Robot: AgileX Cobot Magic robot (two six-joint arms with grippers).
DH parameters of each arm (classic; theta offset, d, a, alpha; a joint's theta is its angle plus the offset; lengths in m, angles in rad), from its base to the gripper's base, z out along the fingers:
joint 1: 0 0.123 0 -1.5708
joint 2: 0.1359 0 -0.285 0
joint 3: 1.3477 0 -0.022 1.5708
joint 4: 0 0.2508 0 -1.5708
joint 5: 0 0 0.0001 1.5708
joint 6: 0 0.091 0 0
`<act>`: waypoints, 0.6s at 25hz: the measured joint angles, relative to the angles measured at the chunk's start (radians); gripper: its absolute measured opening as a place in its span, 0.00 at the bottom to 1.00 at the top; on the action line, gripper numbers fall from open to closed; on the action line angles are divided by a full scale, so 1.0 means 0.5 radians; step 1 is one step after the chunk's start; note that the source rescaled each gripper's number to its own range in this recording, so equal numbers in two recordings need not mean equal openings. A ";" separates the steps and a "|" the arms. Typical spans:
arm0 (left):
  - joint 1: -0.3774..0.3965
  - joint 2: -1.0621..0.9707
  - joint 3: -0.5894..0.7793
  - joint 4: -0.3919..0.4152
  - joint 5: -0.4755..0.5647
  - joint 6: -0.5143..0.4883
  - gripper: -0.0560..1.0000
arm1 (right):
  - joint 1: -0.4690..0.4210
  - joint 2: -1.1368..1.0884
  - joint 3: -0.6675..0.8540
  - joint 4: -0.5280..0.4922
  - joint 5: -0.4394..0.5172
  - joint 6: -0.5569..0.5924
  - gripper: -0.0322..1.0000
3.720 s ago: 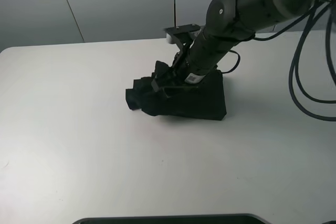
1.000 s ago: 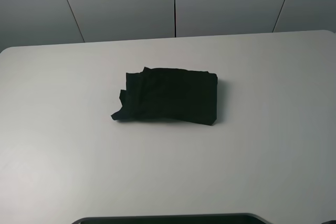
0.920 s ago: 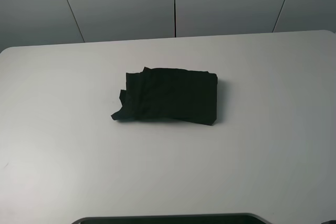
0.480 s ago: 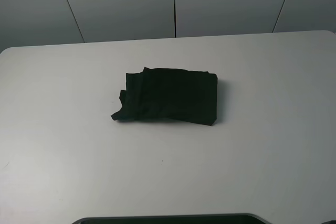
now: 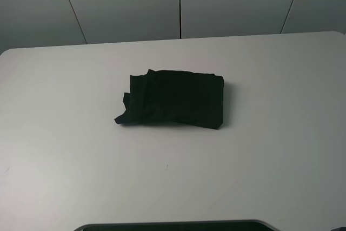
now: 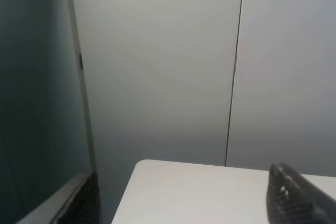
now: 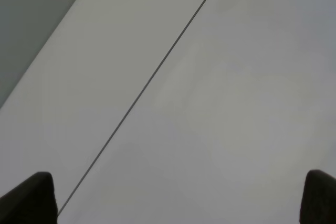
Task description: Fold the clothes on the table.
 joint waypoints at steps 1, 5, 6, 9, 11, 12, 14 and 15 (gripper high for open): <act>0.023 0.000 0.000 -0.014 0.000 0.000 0.86 | -0.082 -0.043 0.061 0.095 0.000 0.004 1.00; 0.140 0.000 0.026 -0.086 0.000 0.042 0.86 | -0.424 -0.177 0.388 0.660 -0.005 0.016 1.00; 0.186 0.000 0.052 -0.128 0.000 0.051 0.86 | -0.501 -0.192 0.466 0.808 -0.005 0.016 1.00; 0.338 0.000 0.174 -0.272 0.000 0.143 0.86 | -0.649 -0.201 0.736 1.187 -0.005 0.075 1.00; 0.440 0.000 0.268 -0.350 0.000 0.195 0.86 | -0.700 -0.206 0.919 1.393 -0.005 0.143 1.00; 0.491 0.000 0.330 -0.391 0.000 0.205 0.86 | -0.709 -0.213 1.005 1.469 -0.005 0.178 1.00; 0.568 0.000 0.458 -0.478 0.000 0.214 0.86 | -0.712 -0.239 1.158 1.599 -0.001 0.238 1.00; 0.598 0.000 0.516 -0.537 0.000 0.218 0.86 | -0.712 -0.252 1.241 1.637 -0.001 0.255 1.00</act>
